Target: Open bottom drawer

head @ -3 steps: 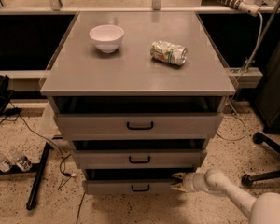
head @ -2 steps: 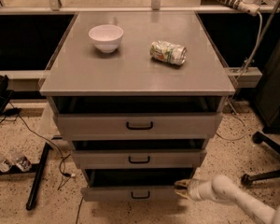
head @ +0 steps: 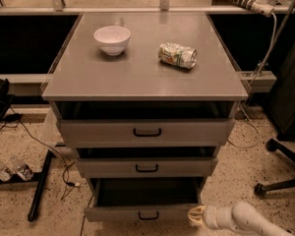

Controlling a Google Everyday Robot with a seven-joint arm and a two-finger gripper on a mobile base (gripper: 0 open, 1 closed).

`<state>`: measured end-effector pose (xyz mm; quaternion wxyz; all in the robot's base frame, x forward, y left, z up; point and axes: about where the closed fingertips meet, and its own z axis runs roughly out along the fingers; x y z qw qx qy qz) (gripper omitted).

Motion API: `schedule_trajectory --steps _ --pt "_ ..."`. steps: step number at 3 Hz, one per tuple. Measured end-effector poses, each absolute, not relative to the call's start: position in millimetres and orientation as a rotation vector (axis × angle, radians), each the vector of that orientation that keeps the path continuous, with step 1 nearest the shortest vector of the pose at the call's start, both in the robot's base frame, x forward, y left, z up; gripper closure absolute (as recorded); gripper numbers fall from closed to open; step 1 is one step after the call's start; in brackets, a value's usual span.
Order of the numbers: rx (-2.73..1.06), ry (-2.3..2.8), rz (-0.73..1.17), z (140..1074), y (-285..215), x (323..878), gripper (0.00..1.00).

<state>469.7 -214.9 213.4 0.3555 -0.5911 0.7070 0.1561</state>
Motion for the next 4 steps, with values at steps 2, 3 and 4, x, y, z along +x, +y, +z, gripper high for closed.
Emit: schedule_trajectory --steps 2,3,4 --pt "-1.557 1.8 0.393 220 -211 482 0.34" --pt "-1.557 1.8 0.394 219 -211 482 0.11" --pt "-1.567 1.846 0.405 185 -207 479 0.0"
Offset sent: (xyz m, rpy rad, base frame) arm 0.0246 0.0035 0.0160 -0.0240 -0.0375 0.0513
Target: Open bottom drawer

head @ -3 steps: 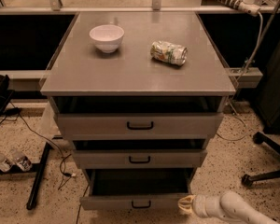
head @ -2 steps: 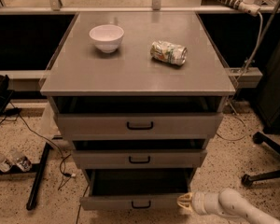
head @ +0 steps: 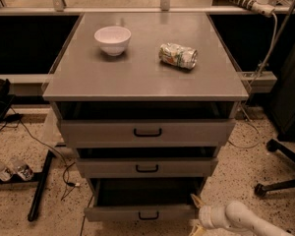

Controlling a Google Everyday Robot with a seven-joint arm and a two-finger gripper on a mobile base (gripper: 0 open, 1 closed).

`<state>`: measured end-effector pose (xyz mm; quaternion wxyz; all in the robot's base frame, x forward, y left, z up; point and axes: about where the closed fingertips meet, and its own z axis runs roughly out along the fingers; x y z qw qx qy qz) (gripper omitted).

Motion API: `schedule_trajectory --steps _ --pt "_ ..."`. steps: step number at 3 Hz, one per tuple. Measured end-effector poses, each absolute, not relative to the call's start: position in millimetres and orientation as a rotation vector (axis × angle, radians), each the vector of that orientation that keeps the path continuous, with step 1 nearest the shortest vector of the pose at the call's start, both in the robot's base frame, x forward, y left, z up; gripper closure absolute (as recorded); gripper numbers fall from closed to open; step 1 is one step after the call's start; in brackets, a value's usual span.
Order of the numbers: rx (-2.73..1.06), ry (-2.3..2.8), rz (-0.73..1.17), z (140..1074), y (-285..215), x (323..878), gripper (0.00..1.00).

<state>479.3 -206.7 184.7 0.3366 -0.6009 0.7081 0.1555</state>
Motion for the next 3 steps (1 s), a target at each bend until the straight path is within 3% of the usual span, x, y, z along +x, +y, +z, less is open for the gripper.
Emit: schedule_trajectory --steps 1,3 --pt "-1.567 1.846 0.406 184.3 -206.3 479.1 0.0" --pt "-1.567 1.846 0.407 184.2 -206.3 479.1 0.43"
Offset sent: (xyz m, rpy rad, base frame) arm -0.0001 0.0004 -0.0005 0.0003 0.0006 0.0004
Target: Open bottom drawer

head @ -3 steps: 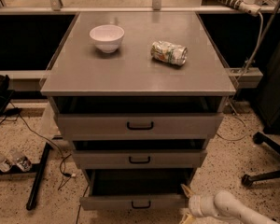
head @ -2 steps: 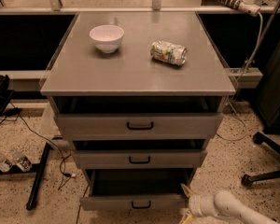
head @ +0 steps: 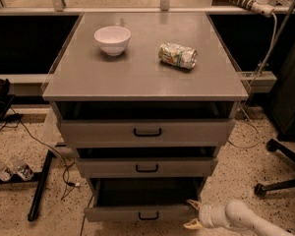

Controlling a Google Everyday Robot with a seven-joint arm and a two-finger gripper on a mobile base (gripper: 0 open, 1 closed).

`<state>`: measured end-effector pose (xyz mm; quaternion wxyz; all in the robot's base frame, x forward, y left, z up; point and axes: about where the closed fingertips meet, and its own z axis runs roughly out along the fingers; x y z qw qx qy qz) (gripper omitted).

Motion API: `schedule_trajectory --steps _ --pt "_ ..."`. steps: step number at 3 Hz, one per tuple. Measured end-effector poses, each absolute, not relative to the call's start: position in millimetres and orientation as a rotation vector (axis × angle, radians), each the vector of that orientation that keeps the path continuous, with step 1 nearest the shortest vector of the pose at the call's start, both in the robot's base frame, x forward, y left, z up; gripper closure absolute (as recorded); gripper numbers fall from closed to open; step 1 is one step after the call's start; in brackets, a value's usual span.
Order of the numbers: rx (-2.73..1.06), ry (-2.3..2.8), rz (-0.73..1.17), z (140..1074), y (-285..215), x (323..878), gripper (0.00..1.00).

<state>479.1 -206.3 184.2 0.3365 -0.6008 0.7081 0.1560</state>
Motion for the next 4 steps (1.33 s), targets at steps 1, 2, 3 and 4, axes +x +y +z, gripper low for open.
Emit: schedule_trajectory --steps 1,2,3,4 --pt "-1.547 1.856 0.429 182 -209 477 0.66" --pt "-1.547 1.856 0.429 186 -209 477 0.88" --pt "-1.547 1.855 0.428 191 -210 478 1.0" --pt "-1.549 1.833 0.41 200 -211 479 1.0"
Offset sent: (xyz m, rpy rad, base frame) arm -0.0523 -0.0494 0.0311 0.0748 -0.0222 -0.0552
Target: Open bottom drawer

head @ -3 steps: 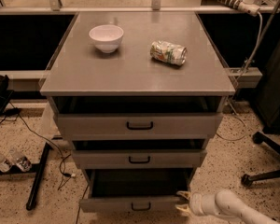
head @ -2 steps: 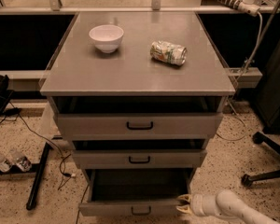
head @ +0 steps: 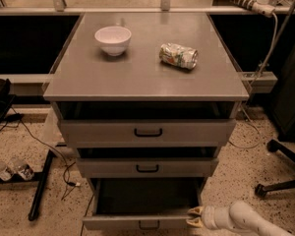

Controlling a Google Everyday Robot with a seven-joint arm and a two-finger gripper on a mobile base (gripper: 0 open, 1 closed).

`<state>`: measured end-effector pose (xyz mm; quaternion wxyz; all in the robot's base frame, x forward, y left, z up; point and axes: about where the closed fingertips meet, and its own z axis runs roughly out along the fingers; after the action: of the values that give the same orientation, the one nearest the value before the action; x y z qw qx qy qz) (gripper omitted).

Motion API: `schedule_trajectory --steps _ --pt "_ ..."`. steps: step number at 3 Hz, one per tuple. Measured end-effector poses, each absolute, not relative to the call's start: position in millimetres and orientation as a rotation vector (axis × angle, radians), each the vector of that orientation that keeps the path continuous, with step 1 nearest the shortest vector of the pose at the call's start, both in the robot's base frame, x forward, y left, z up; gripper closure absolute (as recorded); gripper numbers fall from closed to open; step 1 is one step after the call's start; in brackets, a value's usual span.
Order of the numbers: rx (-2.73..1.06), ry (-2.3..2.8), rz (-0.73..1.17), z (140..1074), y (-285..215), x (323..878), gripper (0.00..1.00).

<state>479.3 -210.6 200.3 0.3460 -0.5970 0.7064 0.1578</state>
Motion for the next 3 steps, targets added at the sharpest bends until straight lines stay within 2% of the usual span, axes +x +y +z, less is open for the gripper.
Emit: schedule_trajectory --steps 1,3 --pt "-1.549 1.833 0.41 200.3 -210.5 479.3 0.81" --pt "-1.548 1.838 0.418 195.4 -209.0 478.2 0.35"
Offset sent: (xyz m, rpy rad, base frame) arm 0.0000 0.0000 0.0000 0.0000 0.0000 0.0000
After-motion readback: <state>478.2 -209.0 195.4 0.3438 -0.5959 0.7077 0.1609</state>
